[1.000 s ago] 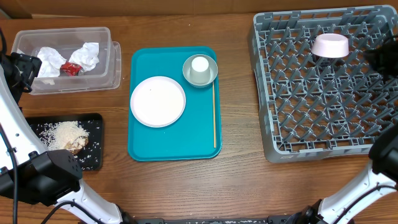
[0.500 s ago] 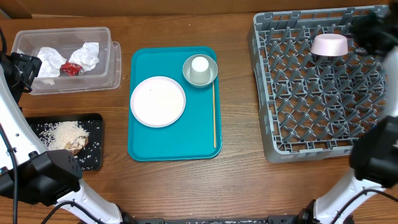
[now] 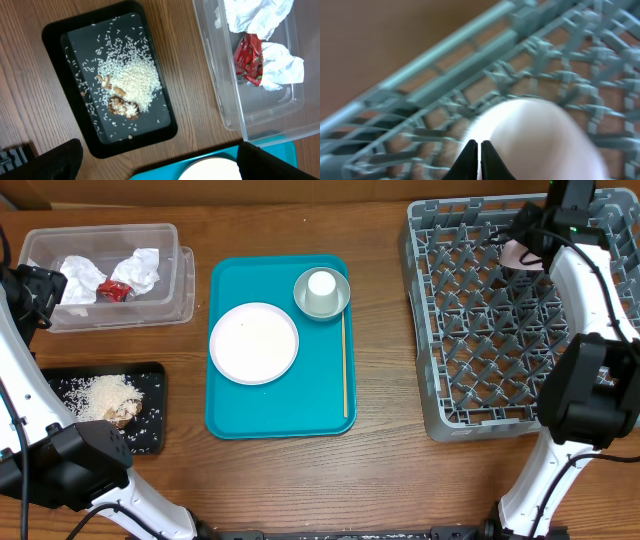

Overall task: Sort waste into correct bins and load items into the dishwasher
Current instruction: 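Open the right gripper and move it back to the teal tray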

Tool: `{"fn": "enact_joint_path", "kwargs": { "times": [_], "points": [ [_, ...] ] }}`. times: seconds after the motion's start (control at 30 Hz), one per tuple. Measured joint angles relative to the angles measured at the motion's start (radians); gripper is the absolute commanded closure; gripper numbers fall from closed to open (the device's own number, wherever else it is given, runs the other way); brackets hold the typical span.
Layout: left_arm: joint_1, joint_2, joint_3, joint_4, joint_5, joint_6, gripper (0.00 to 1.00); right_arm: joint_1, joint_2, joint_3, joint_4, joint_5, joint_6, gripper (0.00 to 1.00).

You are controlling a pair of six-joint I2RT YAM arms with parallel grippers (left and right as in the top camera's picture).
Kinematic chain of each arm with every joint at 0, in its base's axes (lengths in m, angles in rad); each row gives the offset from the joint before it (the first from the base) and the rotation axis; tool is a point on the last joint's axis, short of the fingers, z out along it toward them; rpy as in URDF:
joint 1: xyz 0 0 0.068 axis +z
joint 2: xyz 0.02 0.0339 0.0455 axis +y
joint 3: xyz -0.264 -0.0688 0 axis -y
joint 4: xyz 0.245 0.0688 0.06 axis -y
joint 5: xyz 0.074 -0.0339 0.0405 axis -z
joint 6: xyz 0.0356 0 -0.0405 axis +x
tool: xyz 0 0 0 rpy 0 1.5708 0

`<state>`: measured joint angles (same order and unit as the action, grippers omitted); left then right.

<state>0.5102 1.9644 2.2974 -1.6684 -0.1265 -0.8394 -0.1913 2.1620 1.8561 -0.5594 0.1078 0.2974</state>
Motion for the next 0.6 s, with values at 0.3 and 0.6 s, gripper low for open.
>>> {"fn": "enact_joint_path", "kwargs": {
  "times": [0.3,0.6],
  "points": [
    [0.0,0.0,0.0,0.0,0.0,0.0,0.0,-0.054,0.003,0.0,-0.114,0.035,-0.01,0.96],
    [0.0,0.0,0.0,0.0,0.0,0.0,0.0,-0.048,-0.077,-0.001,-0.192,-0.012,-0.008,0.89]
  ]
}}
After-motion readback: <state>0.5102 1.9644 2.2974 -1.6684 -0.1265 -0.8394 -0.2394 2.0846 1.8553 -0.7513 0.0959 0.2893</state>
